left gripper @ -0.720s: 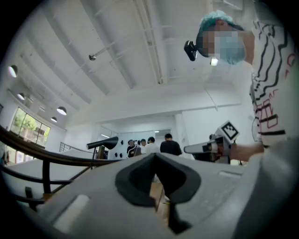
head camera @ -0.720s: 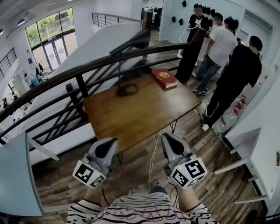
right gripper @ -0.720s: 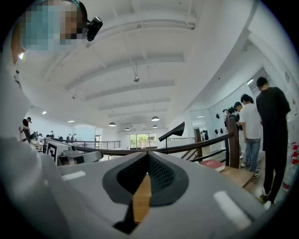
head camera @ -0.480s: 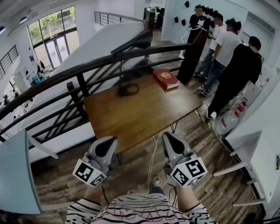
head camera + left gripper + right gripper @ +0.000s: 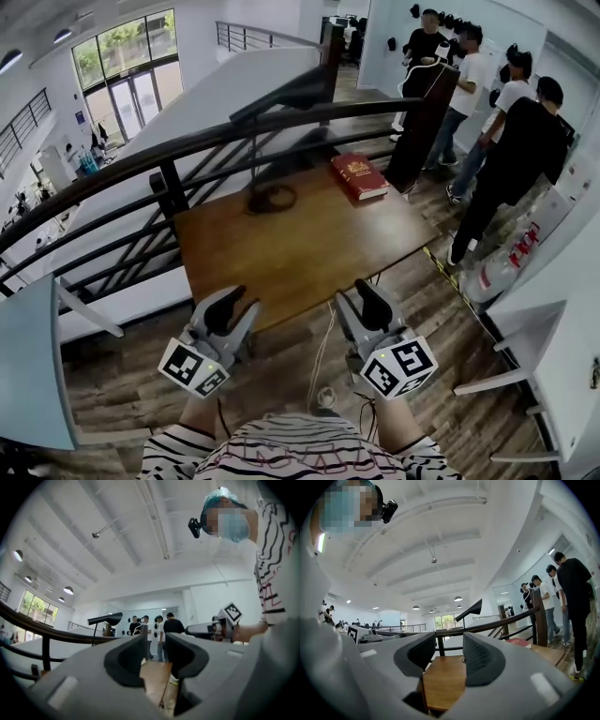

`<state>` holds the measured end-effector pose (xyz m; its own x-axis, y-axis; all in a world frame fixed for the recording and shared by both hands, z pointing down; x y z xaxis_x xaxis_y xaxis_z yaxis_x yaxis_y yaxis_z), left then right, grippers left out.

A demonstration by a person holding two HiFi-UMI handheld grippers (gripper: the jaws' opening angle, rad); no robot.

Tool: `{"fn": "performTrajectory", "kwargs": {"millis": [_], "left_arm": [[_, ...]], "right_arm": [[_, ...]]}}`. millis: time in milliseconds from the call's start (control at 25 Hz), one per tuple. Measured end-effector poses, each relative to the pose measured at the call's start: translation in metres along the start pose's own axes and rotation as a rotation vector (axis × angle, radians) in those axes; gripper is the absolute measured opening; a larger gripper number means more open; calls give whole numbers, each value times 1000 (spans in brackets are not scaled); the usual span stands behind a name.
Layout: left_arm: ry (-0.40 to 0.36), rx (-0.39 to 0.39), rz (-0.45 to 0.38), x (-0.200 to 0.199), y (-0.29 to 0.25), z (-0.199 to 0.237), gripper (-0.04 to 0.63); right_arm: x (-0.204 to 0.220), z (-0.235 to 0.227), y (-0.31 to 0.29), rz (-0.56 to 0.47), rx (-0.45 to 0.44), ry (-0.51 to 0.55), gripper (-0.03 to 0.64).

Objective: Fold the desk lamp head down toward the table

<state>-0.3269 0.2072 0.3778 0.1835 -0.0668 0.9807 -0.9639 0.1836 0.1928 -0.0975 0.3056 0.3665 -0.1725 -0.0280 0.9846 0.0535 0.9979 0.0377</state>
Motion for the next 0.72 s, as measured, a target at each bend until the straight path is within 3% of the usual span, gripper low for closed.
{"fn": "performTrajectory", "kwargs": {"millis": [360, 720], "left_arm": [[-20, -110, 15, 13, -94, 4, 240], [-13, -219, 29, 41, -161, -7, 255]], "right_arm": [[-24, -99, -31, 5, -92, -11, 231], [-30, -183, -50, 25, -198, -20, 238]]}}
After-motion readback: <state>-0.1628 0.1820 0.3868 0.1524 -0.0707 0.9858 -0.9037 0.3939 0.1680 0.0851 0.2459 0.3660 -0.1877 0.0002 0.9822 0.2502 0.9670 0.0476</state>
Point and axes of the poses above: the fingertips, and each gripper's own axes: y backward along the fingers, z to its left, x out of its underside, the point moved 7 cm from there along y, backward along the fingers, and after that the axes turned 9 degrees about x, right-handed, at the moved point
